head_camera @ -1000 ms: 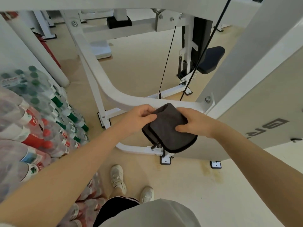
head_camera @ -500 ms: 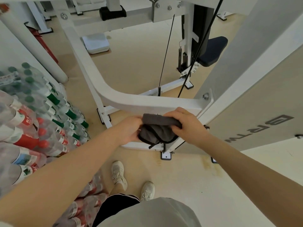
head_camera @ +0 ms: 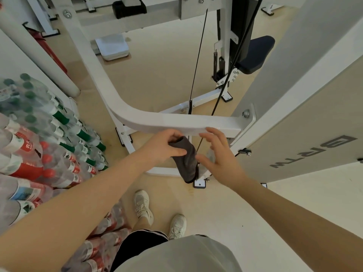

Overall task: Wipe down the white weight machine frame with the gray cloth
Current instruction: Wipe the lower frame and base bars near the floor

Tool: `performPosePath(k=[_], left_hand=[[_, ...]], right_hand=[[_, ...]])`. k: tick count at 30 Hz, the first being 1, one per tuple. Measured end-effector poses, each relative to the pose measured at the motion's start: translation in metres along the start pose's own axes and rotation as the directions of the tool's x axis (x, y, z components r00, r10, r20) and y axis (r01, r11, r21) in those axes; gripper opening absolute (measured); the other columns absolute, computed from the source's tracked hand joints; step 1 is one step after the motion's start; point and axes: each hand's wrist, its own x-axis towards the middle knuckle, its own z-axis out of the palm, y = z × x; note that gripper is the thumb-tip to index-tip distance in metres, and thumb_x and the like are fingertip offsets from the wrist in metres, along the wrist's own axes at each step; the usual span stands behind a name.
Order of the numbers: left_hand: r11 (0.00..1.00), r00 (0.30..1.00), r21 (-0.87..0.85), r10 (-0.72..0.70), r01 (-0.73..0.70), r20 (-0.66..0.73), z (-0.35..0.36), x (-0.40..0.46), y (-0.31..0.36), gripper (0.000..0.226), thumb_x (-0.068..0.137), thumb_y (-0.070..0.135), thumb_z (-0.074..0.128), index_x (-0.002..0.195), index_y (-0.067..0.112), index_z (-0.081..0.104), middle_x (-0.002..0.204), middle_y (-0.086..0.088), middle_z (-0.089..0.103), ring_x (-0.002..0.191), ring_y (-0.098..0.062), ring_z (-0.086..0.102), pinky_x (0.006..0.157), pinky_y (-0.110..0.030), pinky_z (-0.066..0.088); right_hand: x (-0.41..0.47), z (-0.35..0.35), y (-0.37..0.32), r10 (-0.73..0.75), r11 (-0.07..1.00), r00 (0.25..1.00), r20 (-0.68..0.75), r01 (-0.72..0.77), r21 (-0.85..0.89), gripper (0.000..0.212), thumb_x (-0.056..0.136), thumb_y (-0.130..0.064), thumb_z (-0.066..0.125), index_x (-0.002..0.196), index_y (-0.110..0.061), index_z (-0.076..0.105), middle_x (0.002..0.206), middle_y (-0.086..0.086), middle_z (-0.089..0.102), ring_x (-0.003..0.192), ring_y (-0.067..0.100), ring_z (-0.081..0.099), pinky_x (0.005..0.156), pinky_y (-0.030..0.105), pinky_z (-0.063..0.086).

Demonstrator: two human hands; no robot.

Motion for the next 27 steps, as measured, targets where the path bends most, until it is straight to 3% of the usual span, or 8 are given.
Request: performPosePath(k=[2,5,8,12,16,19,22,27], left_hand=[[0.973,0.996,0.216,0.074,-0.084,0.050,0.002,0.002,0.004,0.032,0.072,0.010,0.075,0.096,0.019,0.057,0.097,0.005,0.061,0.092,-0.009,0.058,0.080,-0.019,0.046],[0.852,0.970,0.468,0.181,-0.236,0.159,-0.001,0.002,0.008,0.032,0.072,0.018,0.075,0.098,0.019,0.057,0.098,0.010,0.056,0.089,-0.006,0.052,0.071,-0.008,0.038],[0.832,0.962,0.493,0.161,-0.253,0.222,-0.006,-0.001,0.009,0.036,0.073,0.017,0.074,0.100,0.020,0.051,0.098,0.011,0.052,0.082,-0.001,0.049,0.068,-0.005,0.038],[0.721,0.930,0.604,0.162,-0.340,0.331,0.001,-0.002,0.009,0.033,0.077,0.017,0.070,0.101,0.015,0.048,0.100,0.003,0.054,0.088,-0.012,0.050,0.071,-0.019,0.040],[0.623,0.910,0.668,0.210,-0.407,0.358,0.008,0.000,0.013,0.029,0.081,0.017,0.064,0.105,0.017,0.048,0.103,0.003,0.056,0.092,-0.017,0.053,0.076,-0.031,0.046],[0.577,0.907,0.704,0.329,-0.414,0.263,0.007,0.001,0.013,0.040,0.085,0.013,0.058,0.123,0.019,0.046,0.119,0.002,0.054,0.106,-0.019,0.051,0.084,-0.036,0.045],[0.510,0.877,0.726,0.381,-0.462,0.292,0.002,0.002,0.009,0.048,0.087,0.010,0.055,0.133,0.018,0.044,0.134,0.001,0.045,0.120,-0.017,0.041,0.095,-0.034,0.039],[0.477,0.860,0.733,0.411,-0.485,0.301,-0.008,-0.002,-0.001,0.048,0.086,0.008,0.057,0.133,0.014,0.046,0.135,-0.003,0.045,0.120,-0.019,0.043,0.096,-0.027,0.032]], right_hand=[[0.009,0.006,-0.004,0.162,0.959,0.971,0.176,-0.197,0.205,0.047,0.090,-0.016,0.058,0.135,-0.016,0.041,0.132,-0.007,0.044,0.121,0.008,0.042,0.107,0.034,0.034],[0.014,0.013,-0.002,0.146,0.890,0.931,0.334,-0.271,0.367,0.050,0.089,-0.005,0.057,0.135,-0.018,0.041,0.127,-0.001,0.053,0.119,0.011,0.049,0.101,0.024,0.040],[0.010,0.015,0.004,0.182,0.875,0.910,0.373,-0.323,0.360,0.046,0.086,-0.004,0.062,0.123,-0.026,0.048,0.116,-0.002,0.060,0.107,0.009,0.057,0.091,0.018,0.046],[0.005,0.021,0.010,0.258,0.774,0.887,0.384,-0.427,0.467,0.029,0.082,-0.001,0.065,0.104,-0.019,0.056,0.094,-0.001,0.064,0.084,0.011,0.061,0.075,0.022,0.050],[0.005,0.025,0.011,0.288,0.712,0.881,0.376,-0.459,0.531,0.030,0.086,-0.006,0.062,0.112,-0.020,0.057,0.109,0.000,0.062,0.093,0.014,0.061,0.080,0.025,0.049],[0.006,0.022,0.020,0.417,0.513,0.806,0.420,-0.591,0.622,0.019,0.090,-0.018,0.059,0.109,-0.022,0.057,0.110,0.002,0.064,0.100,0.017,0.062,0.087,0.031,0.049],[0.003,0.025,0.038,0.587,0.270,0.661,0.467,-0.704,0.657,0.035,0.090,-0.022,0.059,0.123,-0.011,0.052,0.113,0.009,0.062,0.093,0.023,0.064,0.085,0.036,0.052],[0.009,0.035,0.051,0.825,-0.193,0.401,0.398,-0.462,0.866,0.041,0.096,-0.015,0.049,0.135,-0.006,0.039,0.128,0.016,0.051,0.109,0.036,0.055,0.089,0.049,0.046]])
